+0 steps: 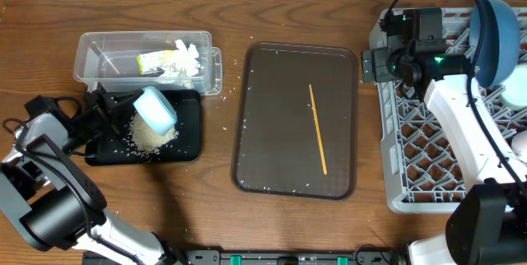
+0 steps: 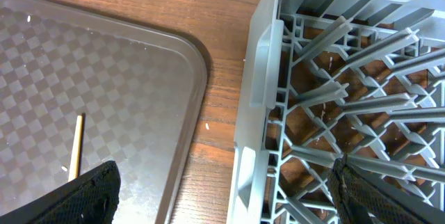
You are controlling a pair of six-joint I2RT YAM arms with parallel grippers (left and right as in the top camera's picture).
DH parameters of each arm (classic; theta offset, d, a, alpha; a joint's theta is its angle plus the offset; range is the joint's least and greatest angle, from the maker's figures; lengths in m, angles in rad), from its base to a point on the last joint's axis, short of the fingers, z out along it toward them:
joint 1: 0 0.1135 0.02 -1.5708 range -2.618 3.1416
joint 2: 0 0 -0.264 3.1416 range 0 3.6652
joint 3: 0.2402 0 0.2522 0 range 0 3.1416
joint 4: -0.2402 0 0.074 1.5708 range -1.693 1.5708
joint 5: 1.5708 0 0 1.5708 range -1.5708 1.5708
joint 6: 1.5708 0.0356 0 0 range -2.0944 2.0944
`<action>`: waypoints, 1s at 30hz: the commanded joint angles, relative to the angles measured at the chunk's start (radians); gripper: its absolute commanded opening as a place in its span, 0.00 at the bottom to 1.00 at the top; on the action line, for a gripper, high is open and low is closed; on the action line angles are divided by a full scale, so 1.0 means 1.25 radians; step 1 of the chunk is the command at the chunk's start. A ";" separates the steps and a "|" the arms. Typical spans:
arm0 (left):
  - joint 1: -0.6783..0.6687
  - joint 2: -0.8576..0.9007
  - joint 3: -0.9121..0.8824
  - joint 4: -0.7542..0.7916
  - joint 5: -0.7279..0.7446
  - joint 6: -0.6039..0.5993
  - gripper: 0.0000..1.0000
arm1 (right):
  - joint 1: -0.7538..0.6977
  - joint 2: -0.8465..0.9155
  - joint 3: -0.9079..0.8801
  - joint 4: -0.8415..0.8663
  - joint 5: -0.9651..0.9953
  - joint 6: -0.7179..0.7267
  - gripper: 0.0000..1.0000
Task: Sort waste into correct bins and load items into the dishwasher rack
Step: 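Tilt the white bowl with the left gripper to pour rice out, then carry the emptied white bowl right and set it on the brown tray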
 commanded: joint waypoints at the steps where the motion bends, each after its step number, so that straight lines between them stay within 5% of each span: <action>1: 0.004 0.003 -0.001 -0.002 0.023 -0.016 0.06 | 0.002 -0.019 -0.002 -0.003 0.005 0.010 0.95; 7: 0.004 0.003 -0.001 0.064 0.017 0.082 0.06 | 0.002 -0.020 -0.002 -0.003 0.005 0.010 0.95; 11: 0.004 0.003 -0.001 0.063 -0.125 0.045 0.06 | 0.002 -0.020 -0.002 -0.002 0.005 0.010 0.95; 14: 0.003 0.003 -0.001 0.067 0.025 0.085 0.06 | 0.002 -0.020 -0.002 -0.003 0.006 0.010 0.95; 19: 0.010 -0.002 0.002 0.070 -0.050 0.089 0.06 | 0.002 -0.020 -0.002 -0.003 0.005 0.010 0.95; 30: -0.007 -0.024 0.003 0.021 0.024 0.176 0.06 | 0.002 -0.020 -0.002 -0.006 0.006 0.010 0.95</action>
